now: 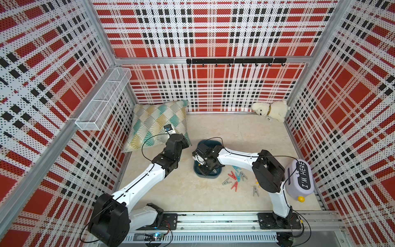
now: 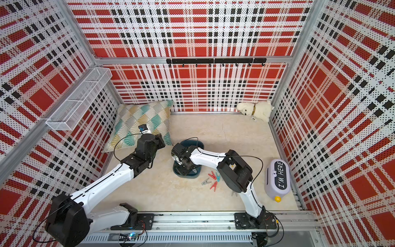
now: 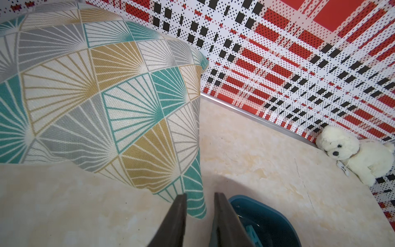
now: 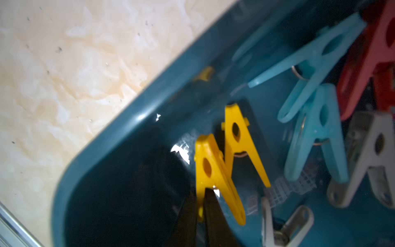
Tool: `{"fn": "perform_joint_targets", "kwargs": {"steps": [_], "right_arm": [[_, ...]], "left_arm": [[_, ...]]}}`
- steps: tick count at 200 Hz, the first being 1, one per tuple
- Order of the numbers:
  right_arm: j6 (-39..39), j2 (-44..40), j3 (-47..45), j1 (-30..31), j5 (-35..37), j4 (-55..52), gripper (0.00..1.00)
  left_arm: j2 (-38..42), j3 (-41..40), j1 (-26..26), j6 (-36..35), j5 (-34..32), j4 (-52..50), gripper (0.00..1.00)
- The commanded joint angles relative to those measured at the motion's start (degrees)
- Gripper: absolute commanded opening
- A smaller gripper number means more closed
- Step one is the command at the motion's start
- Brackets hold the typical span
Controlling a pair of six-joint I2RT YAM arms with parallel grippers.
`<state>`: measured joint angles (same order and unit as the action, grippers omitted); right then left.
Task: Put the clothespins into the storage box
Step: Place the clothespin in the storage box.
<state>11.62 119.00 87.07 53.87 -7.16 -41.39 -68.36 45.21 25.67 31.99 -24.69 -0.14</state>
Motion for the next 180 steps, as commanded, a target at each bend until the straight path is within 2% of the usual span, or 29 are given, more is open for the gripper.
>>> {"fn": "perform_joint_targets", "kwargs": {"steps": [1,29,72,110,131,180], "right_arm": [[-0.8,1.3,-0.1,0.0,-0.1,-1.9,0.17],[0.0,-0.5,-0.2,-0.5,0.6,-1.3,0.23],[0.9,-8.0,-0.1,-2.7,0.5,-1.1,0.32],[1.4,-15.8,-3.8,-7.2,0.9,-0.6,0.34],[3.4,-21.2,-8.6,-12.1,3.2,0.6,0.34],[8.0,-33.9,-26.6,-29.8,8.3,4.1,0.34]], "left_arm": [[1.1,2.0,-0.6,0.2,0.0,-0.9,0.29],[0.7,2.9,-0.6,0.2,0.3,-1.3,0.29],[1.1,4.0,-0.5,0.0,0.3,-1.9,0.29],[1.5,4.5,-0.6,-0.2,0.3,-2.2,0.29],[1.2,4.8,-0.6,-0.1,0.5,-2.2,0.29],[-0.6,5.8,0.8,-0.7,0.0,-2.1,0.29]]}}
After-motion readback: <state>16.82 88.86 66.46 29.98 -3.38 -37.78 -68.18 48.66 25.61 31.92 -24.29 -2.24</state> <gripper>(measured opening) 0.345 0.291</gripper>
